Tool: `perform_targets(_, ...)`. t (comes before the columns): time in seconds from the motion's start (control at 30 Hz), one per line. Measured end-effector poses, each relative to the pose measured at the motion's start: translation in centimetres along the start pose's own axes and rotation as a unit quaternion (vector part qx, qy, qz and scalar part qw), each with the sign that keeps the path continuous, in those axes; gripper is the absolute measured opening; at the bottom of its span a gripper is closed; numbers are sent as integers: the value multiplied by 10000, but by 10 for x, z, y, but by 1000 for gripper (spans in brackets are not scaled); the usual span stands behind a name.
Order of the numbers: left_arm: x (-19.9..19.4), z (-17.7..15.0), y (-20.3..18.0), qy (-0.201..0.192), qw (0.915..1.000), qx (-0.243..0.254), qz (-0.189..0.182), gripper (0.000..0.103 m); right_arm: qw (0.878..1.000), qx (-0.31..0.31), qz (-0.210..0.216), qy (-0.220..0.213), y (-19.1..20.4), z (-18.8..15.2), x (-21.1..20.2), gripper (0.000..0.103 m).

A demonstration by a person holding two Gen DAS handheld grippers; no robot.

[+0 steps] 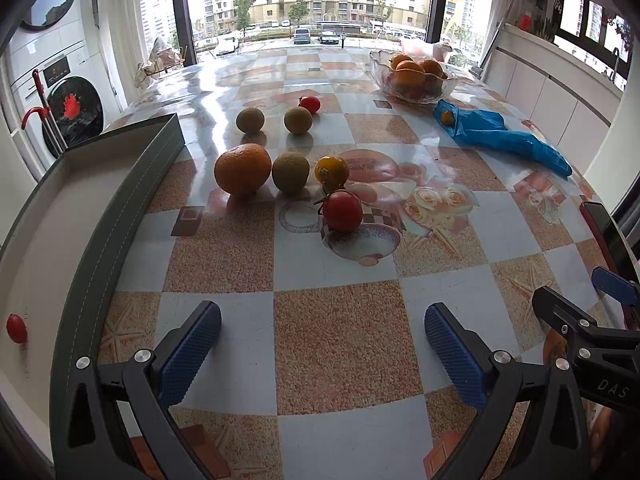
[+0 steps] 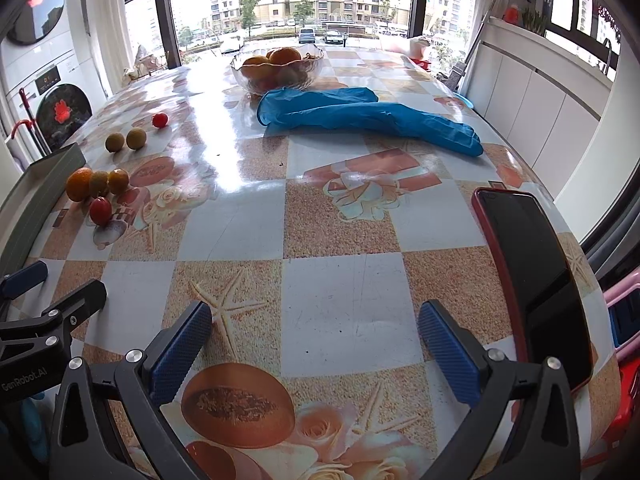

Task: Organize fruits
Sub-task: 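Move both open tools back over the fruits on the table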

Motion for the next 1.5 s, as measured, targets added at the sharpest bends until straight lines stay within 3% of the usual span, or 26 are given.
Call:
perform_targets(1.03,0,0,0,4,10000,0,-4,102,10000,9,15,1,0,1,0,103)
perform_targets(1.27,-3,-1,2,-84,9998,-65,-180,102,9999,63,-67,71,1,3,1,103)
perform_targets(1.33,-9,-3,7,-172,9990,-226,-344,102,9998,77,-97,170,2,4,3,103)
perform_targets(1.43,-21,-8,21,-286,9963,-532,-610,102,9972,239,-225,670,6,12,9,103)
perform_targets(1.5,-30,-12,31,-401,9948,-649,-674,102,9966,170,26,806,18,21,13,103)
Point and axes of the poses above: each gripper's, at about its wrist camera, not at the fingertips, and x roughly the way its jaws point, y to its left, z to its top, the point moved 5 cm from there along x, roughly the way its jaws point, and after that the axes turned 6 degrees about x, right-handed, at the moved point
